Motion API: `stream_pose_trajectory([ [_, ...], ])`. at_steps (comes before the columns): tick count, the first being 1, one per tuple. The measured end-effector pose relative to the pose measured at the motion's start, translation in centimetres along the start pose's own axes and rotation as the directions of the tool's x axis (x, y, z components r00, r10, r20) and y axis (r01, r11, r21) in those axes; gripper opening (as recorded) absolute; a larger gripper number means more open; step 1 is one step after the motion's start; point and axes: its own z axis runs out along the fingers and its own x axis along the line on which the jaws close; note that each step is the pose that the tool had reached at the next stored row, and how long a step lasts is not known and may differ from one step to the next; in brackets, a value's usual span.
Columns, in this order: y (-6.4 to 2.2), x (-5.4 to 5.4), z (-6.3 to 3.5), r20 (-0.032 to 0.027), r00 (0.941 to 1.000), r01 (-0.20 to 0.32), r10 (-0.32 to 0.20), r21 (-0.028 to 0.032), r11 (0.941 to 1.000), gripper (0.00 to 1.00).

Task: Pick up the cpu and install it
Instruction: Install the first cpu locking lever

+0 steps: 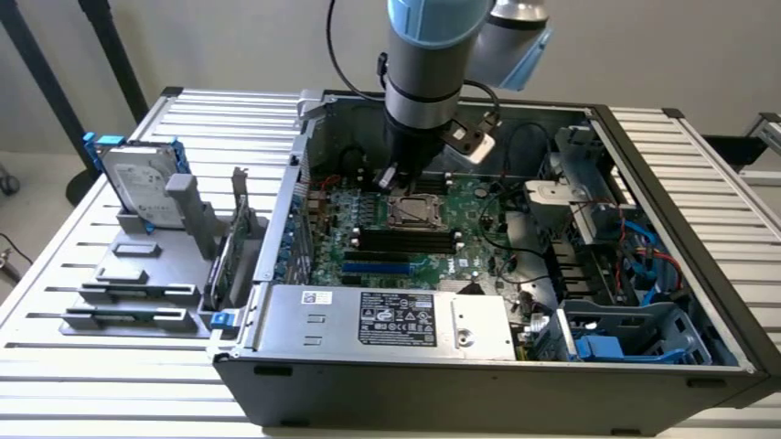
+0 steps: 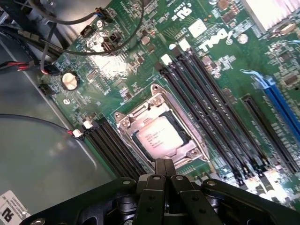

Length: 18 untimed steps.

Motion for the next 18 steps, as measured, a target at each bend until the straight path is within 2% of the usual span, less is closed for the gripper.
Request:
stream_pose_trajectory([
  [4,-0.10,-1.1,-0.69,0.0000,1.0000,0.000,0.000,0.0001,1.0000,0.11],
  [11,1.06,-2.9,-2.24,0.0014,1.0000,-0.001,0.001,0.0017,1.0000,0.11],
  [14,1.06,-3.4,-2.25,0.0012,1.0000,-0.001,0.001,0.0021,1.0000,0.11],
  [18,0.56,-4.0,-1.59,0.0016,1.0000,-0.001,0.001,0.0019,1.0000,0.11],
])
